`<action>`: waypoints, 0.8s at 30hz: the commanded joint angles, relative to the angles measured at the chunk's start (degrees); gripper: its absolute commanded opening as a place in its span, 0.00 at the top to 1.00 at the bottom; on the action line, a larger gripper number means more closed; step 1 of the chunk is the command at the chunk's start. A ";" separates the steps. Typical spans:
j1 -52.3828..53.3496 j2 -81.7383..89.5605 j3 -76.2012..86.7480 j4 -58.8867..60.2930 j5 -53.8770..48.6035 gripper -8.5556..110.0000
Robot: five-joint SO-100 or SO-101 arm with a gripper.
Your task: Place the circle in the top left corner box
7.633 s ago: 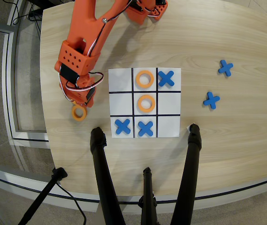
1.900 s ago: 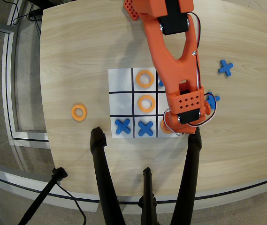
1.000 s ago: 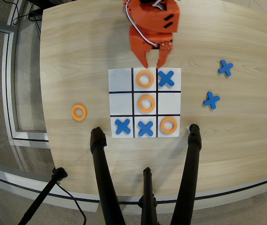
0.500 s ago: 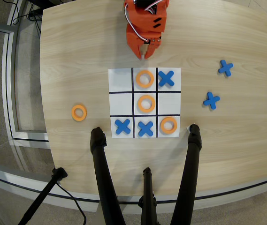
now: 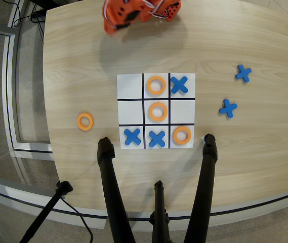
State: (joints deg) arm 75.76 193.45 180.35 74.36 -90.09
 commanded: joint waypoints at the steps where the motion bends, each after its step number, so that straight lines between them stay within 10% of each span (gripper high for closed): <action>1: 16.52 1.14 3.25 0.18 0.26 0.93; 24: 13.71 0.97 3.25 0.26 0.26 0.93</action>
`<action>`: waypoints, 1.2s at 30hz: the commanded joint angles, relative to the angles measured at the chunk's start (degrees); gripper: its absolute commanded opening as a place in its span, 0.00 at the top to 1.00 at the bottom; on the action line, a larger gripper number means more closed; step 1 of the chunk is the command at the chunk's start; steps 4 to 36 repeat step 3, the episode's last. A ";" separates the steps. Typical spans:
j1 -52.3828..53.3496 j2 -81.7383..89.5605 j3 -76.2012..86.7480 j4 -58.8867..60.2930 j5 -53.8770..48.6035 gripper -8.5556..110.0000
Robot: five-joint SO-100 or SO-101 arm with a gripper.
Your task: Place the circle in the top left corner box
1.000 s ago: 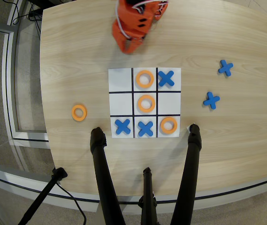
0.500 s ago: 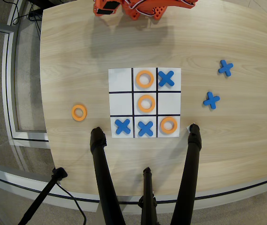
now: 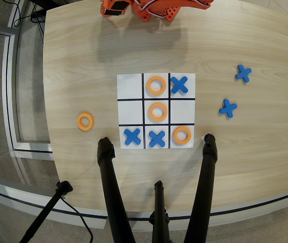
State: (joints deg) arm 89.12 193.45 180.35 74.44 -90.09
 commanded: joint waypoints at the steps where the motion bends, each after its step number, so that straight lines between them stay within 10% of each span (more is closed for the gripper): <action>1: 0.35 0.97 3.25 0.18 0.26 0.93; 36: 0.35 0.97 3.25 0.18 0.26 0.93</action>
